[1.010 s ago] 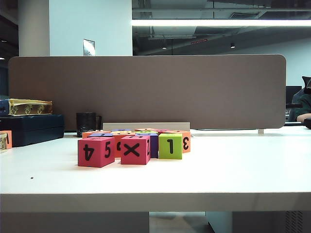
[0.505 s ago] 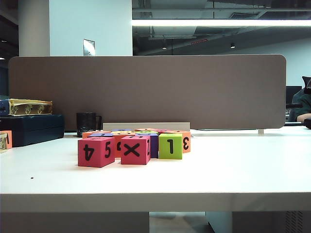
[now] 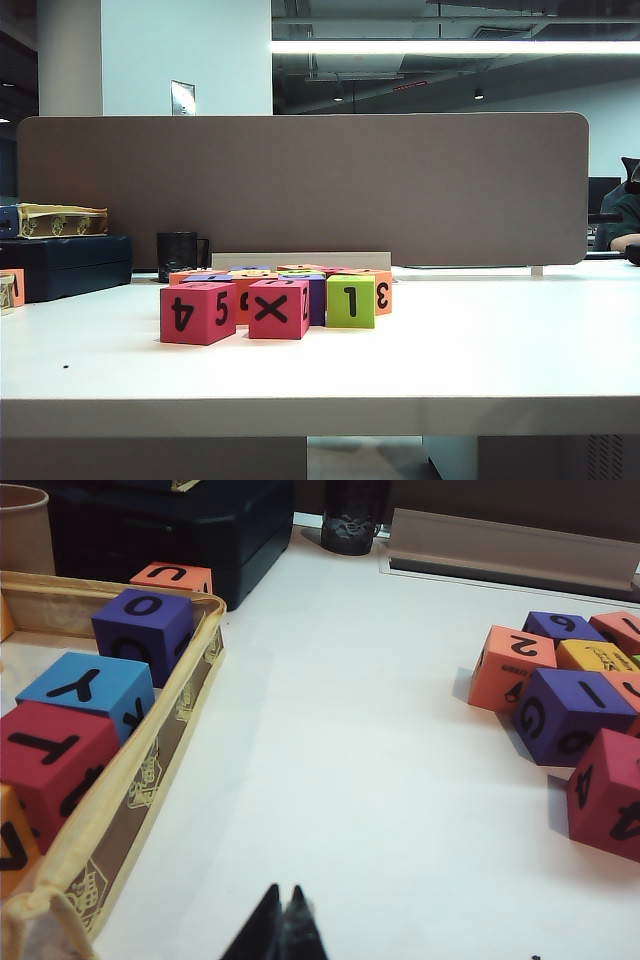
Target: Select the appropriate blocks from the scattered letter blocks on the table and arrange them in a row to spell out "23".
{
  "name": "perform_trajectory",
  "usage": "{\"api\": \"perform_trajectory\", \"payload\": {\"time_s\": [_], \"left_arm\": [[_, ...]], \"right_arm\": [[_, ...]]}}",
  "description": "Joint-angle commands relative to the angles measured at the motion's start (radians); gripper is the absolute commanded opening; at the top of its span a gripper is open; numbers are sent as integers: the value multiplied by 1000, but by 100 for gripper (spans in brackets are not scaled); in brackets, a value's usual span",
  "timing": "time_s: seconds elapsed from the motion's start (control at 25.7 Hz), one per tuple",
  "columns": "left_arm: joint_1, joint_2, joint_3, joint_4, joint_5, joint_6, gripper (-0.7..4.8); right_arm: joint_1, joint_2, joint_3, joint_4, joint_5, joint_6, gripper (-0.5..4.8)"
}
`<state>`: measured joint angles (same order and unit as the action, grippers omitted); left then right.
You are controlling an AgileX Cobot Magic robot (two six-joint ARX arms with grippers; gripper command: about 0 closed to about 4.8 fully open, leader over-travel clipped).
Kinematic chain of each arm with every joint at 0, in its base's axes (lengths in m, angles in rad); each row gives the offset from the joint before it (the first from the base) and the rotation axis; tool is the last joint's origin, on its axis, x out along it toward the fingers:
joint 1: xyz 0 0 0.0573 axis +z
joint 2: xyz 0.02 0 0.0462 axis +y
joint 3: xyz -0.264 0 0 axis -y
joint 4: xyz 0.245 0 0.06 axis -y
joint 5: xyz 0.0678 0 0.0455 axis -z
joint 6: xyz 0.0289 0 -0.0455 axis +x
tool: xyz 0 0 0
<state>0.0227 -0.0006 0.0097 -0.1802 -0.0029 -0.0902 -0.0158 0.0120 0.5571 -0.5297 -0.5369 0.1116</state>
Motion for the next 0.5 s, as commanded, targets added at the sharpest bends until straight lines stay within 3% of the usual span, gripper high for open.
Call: {"api": "perform_trajectory", "payload": {"time_s": [0.04, 0.39, 0.5], "left_arm": [[1, 0, 1, -6, 7, 4, -6], [1, 0, 1, -6, 7, 4, -6], [1, 0, 1, -6, 7, 4, -6]], "right_arm": [[0, -9, 5, -39, -98, 13, -1], [0, -8, 5, -64, -205, 71, -1], [0, -8, 7, 14, -206, 72, -1]]}}
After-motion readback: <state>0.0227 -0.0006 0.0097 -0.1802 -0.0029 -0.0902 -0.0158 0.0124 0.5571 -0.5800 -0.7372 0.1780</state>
